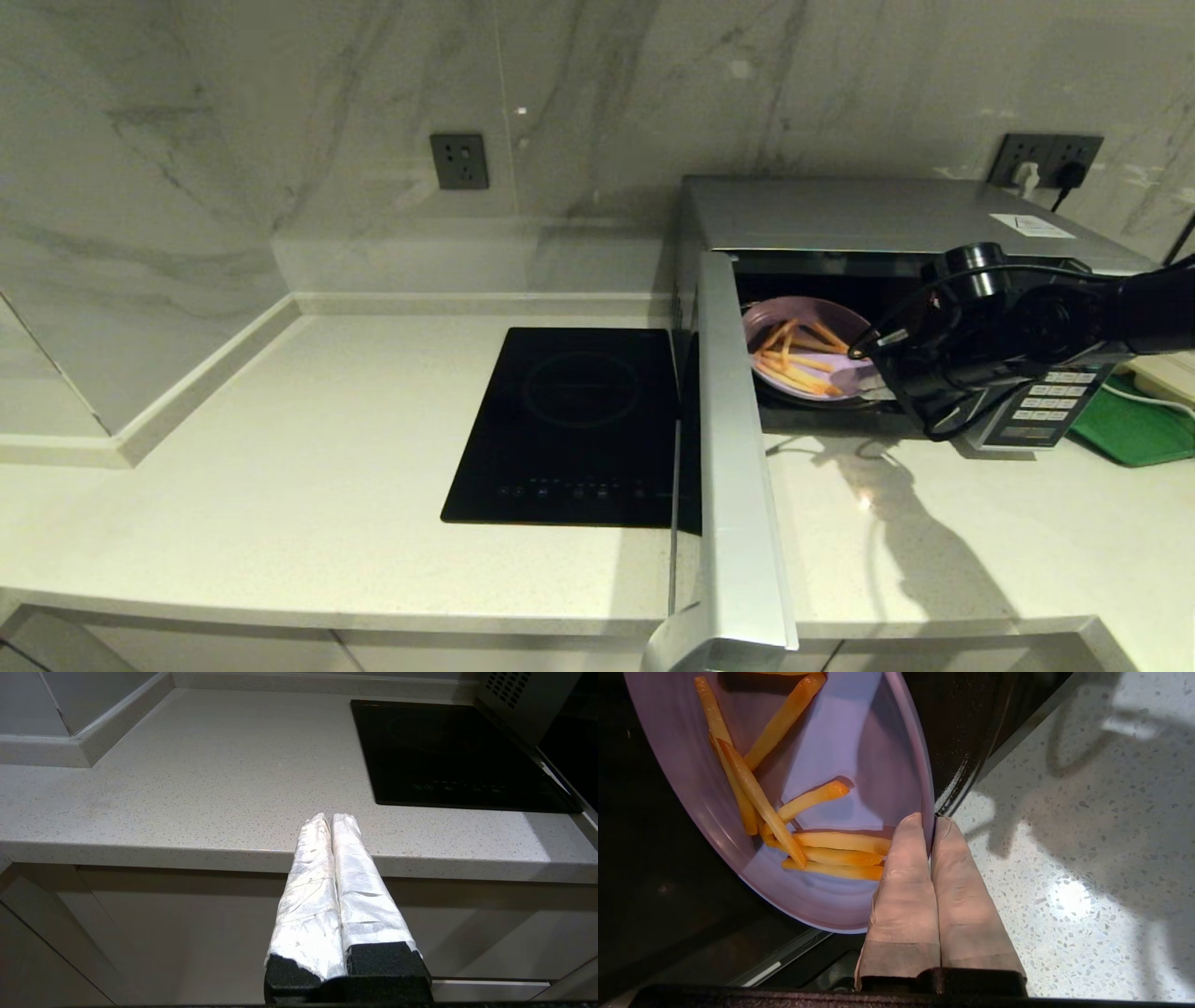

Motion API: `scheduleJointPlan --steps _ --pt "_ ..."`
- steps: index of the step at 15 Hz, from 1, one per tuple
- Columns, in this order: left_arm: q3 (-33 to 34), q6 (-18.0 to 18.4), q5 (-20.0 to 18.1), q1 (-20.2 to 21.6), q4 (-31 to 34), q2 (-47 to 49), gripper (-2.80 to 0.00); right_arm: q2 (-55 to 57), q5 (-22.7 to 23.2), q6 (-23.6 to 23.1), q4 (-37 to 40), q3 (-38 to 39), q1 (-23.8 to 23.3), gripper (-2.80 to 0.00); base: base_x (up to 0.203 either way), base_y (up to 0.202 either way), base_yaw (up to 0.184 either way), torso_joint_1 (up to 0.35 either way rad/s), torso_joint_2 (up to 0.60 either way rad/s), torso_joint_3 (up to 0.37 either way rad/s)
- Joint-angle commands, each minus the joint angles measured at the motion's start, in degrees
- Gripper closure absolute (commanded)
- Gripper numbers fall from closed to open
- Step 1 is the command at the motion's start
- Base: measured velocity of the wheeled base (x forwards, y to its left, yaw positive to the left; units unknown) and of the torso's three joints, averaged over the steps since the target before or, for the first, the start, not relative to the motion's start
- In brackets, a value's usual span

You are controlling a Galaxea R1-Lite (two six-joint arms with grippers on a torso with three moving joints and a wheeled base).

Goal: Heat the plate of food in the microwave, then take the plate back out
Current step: Put the plate in the microwave oven

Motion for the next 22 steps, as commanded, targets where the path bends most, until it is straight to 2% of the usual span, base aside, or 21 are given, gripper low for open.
scheduleJointPlan --steps 1,22 --pt "0.0 0.0 0.0 0.0 0.0 0.0 0.00 0.0 -1.0 1.1 0.2 -0.4 0.7 0.00 0.000 0.000 0.000 0.000 0.00 0.000" --pt "0.0 0.0 0.0 0.0 0.0 0.0 0.00 3.0 -3.7 3.0 0.2 -2.1 0.9 0.00 0.000 0.000 0.000 0.000 0.00 0.000"
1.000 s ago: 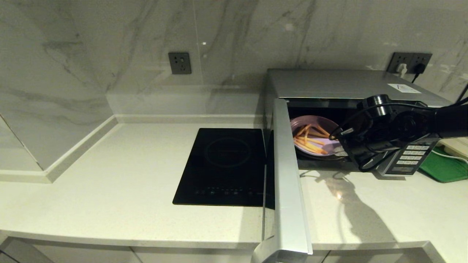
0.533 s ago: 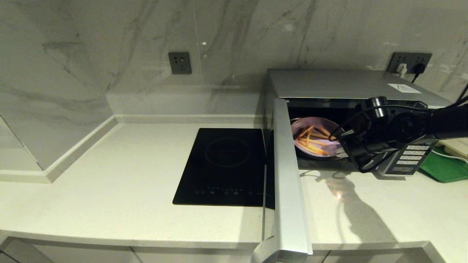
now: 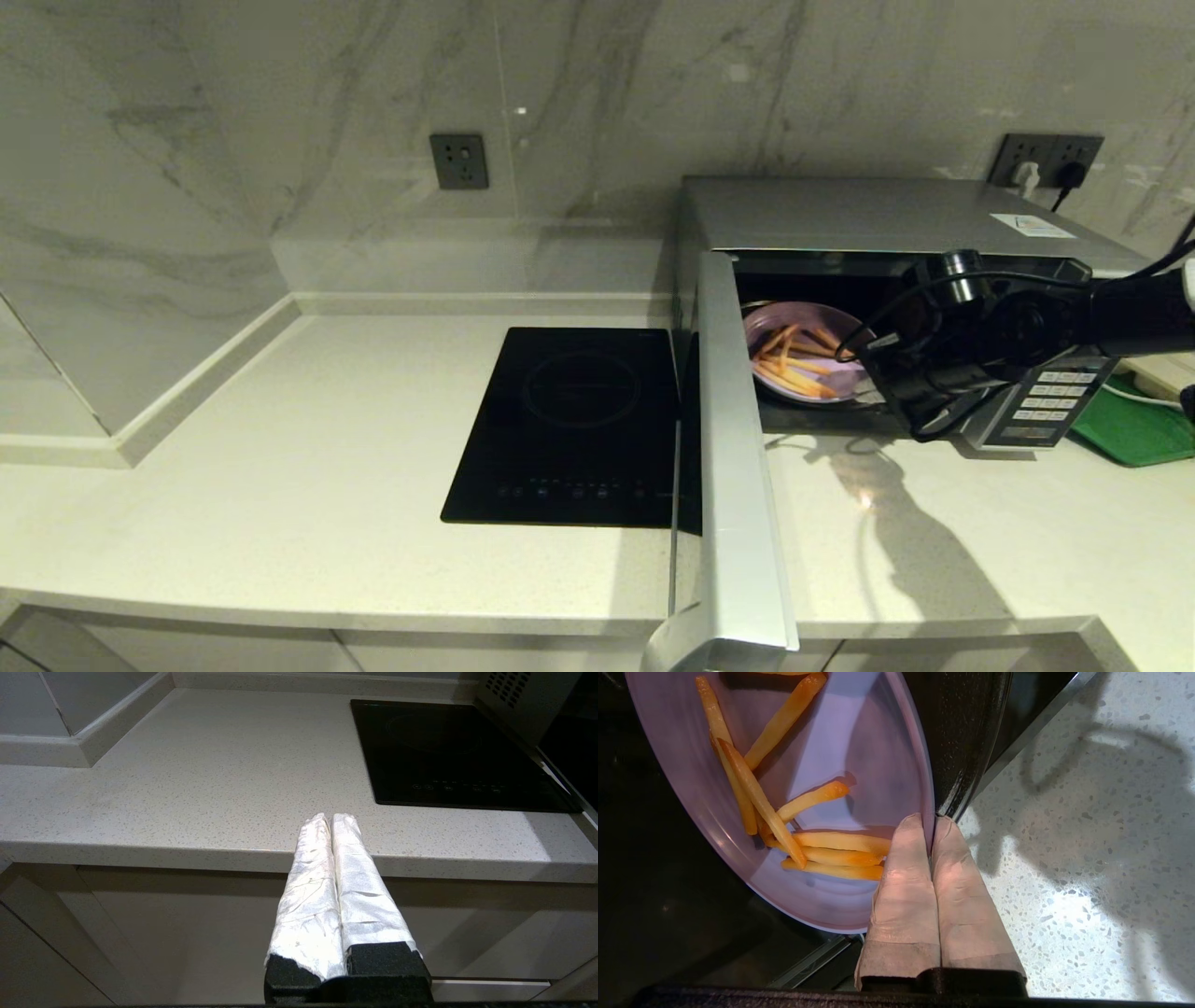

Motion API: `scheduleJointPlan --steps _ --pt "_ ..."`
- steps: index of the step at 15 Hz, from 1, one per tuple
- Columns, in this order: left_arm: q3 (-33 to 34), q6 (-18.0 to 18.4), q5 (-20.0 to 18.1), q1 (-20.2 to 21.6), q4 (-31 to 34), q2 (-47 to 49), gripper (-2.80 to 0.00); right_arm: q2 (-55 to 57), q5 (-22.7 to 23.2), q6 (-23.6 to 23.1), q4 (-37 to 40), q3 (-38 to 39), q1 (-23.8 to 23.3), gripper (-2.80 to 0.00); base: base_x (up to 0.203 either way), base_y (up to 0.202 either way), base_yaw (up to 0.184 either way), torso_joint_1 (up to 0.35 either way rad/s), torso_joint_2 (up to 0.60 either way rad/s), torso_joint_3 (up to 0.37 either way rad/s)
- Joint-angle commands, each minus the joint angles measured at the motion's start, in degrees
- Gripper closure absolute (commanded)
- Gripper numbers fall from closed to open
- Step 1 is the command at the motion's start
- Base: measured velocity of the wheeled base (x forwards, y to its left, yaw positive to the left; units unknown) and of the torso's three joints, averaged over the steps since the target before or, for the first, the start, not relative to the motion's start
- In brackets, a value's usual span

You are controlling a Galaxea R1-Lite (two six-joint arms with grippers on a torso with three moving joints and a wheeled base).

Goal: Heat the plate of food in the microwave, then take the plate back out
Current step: Put the plate in the microwave oven

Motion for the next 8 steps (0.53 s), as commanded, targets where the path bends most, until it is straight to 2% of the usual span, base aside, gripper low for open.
scheduleJointPlan --steps 1,7,8 --pt "0.0 -0.1 0.0 0.0 0.0 0.0 0.00 0.9 -0.6 0.4 0.1 -0.6 -0.1 0.00 0.000 0.000 0.000 0.000 0.00 0.000" --pt "0.0 -0.1 0.0 0.0 0.0 0.0 0.00 0.1 -0.7 0.5 0.4 -0.7 0.0 0.00 0.000 0.000 0.000 0.000 0.00 0.000" --pt "0.0 -0.1 0.0 0.0 0.0 0.0 0.00 -0.2 -0.7 0.6 0.3 -0.7 0.0 -2.80 0.000 0.000 0.000 0.000 0.00 0.000"
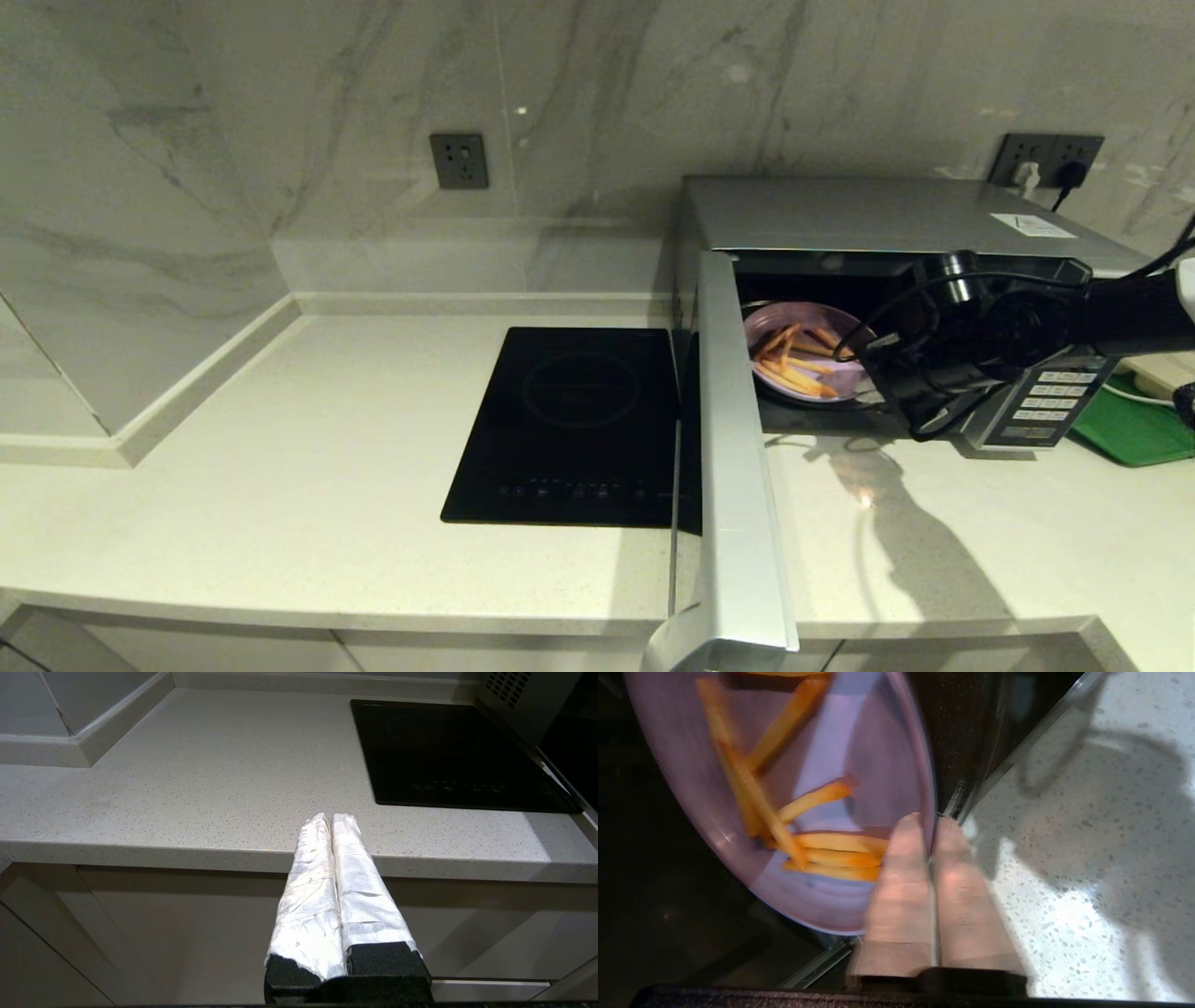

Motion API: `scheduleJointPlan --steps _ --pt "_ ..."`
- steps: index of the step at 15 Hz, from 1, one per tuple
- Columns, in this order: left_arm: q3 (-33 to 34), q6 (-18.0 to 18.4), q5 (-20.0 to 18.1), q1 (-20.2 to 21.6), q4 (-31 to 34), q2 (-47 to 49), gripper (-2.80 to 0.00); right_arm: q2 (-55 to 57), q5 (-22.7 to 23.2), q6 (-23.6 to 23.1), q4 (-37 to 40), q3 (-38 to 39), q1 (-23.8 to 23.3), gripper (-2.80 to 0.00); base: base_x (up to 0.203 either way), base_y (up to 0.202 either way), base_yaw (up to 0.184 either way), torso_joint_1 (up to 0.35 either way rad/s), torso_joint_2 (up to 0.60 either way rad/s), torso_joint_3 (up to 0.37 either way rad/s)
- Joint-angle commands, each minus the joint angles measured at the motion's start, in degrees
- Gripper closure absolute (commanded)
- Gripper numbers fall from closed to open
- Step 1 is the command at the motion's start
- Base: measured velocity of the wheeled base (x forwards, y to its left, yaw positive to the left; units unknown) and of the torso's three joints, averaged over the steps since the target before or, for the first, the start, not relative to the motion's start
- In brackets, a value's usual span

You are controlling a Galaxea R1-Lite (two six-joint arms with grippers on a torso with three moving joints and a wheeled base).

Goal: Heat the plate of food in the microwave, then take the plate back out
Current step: Put the plate in the microwave oven

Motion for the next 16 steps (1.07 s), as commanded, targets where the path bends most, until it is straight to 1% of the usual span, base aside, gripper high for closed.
scheduleJointPlan --steps 1,7,12,13,14,16 --pt "0.0 -0.1 0.0 0.0 0.0 0.0 0.00 -1.2 0.0 0.3 0.1 0.1 0.1 -2.80 0.000 0.000 0.000 0.000 0.00 0.000" --pt "0.0 -0.1 0.0 0.0 0.0 0.0 0.00 -5.5 0.3 0.0 0.1 1.1 0.4 -2.80 0.000 0.000 0.000 0.000 0.00 0.000" --pt "0.0 -0.1 0.0 0.0 0.0 0.0 0.00 -13.4 0.9 -1.7 0.1 9.0 2.7 -2.80 0.000 0.000 0.000 0.000 0.00 0.000" --pt "0.0 -0.1 0.0 0.0 0.0 0.0 0.00 -16.0 1.5 -2.1 0.1 11.5 3.5 -0.87 0.000 0.000 0.000 0.000 0.00 0.000" --pt "0.0 -0.1 0.0 0.0 0.0 0.0 0.00 -18.8 1.9 -2.3 0.1 13.6 4.4 0.00 0.000 0.000 0.000 0.000 0.00 0.000" --pt "0.0 -0.1 0.0 0.0 0.0 0.0 0.00 -24.9 2.2 -2.6 0.1 17.6 6.3 0.00 0.000 0.000 0.000 0.000 0.00 0.000"
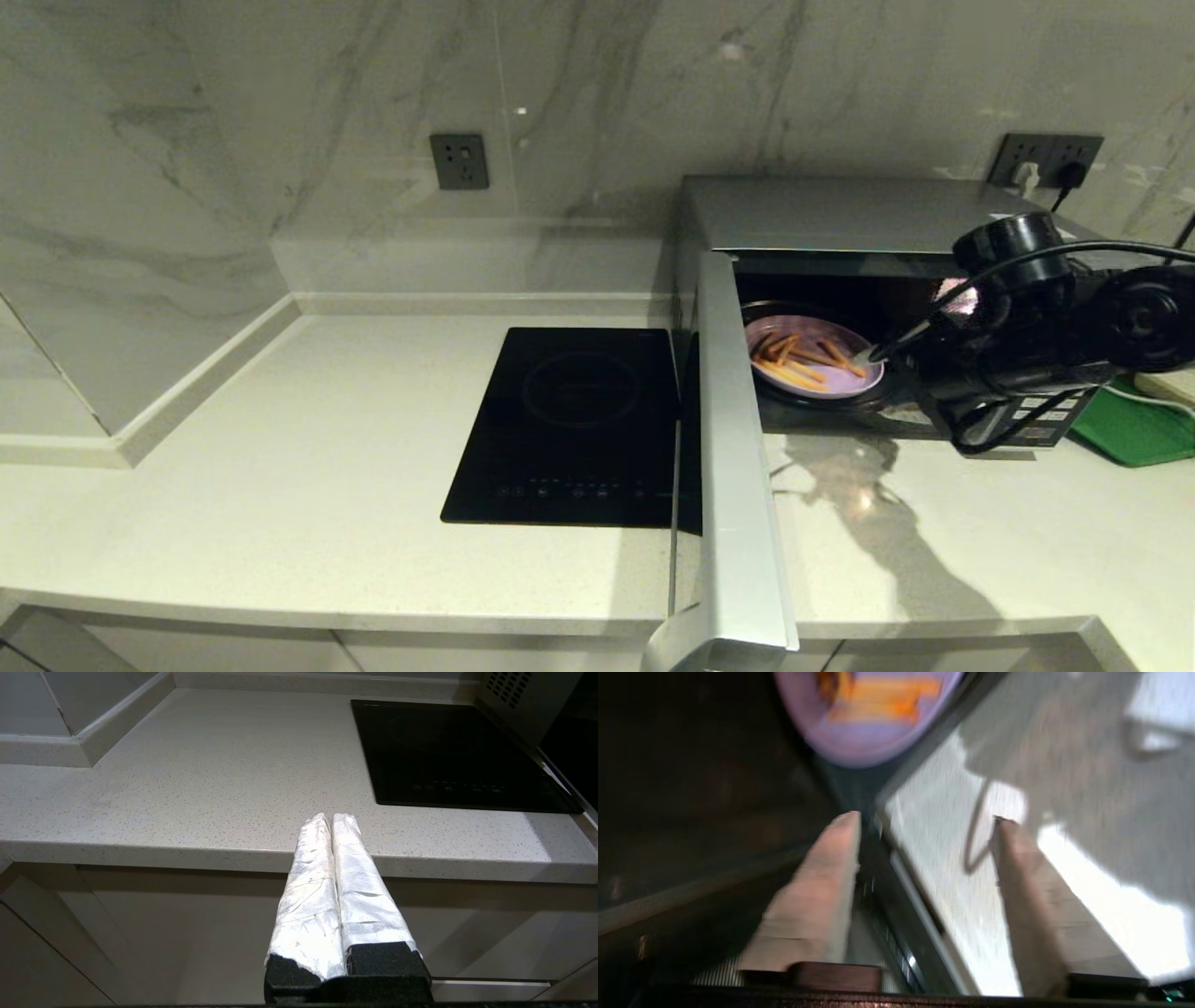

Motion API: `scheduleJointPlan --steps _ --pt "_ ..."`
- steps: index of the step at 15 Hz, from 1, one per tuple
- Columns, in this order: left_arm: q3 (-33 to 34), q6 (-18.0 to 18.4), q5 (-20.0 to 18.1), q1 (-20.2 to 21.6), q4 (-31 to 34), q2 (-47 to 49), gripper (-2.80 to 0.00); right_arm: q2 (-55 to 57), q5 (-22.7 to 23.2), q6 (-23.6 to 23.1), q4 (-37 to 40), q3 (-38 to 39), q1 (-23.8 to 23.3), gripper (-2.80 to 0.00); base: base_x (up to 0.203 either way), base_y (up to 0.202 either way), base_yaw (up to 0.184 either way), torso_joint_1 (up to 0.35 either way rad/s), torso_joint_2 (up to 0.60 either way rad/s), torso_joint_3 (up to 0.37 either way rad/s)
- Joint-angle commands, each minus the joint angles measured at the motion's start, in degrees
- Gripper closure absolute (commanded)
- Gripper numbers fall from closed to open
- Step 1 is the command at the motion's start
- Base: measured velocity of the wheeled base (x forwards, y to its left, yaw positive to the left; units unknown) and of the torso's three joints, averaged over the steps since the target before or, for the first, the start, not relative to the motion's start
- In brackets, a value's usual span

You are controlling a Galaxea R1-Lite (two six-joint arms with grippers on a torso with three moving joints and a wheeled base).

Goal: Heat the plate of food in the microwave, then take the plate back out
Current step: Put the plate in the microwave oven, then close the microwave oven

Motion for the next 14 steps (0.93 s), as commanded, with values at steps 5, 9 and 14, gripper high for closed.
scheduleJointPlan --steps 5,9,14 --pt "0.0 0.0 0.0 0.0 0.0 0.0 0.00 -21.5 0.3 -6.6 10.7 7.9 6.1 0.00 0.000 0.000 0.000 0.000 0.00 0.000" --pt "0.0 0.0 0.0 0.0 0.0 0.0 0.00 -24.2 0.4 -17.0 27.5 -3.9 12.2 0.00 0.000 0.000 0.000 0.000 0.00 0.000" --pt "0.0 0.0 0.0 0.0 0.0 0.0 0.00 -13.9 -0.3 -20.9 44.8 -32.7 24.0 0.00 0.000 0.000 0.000 0.000 0.00 0.000"
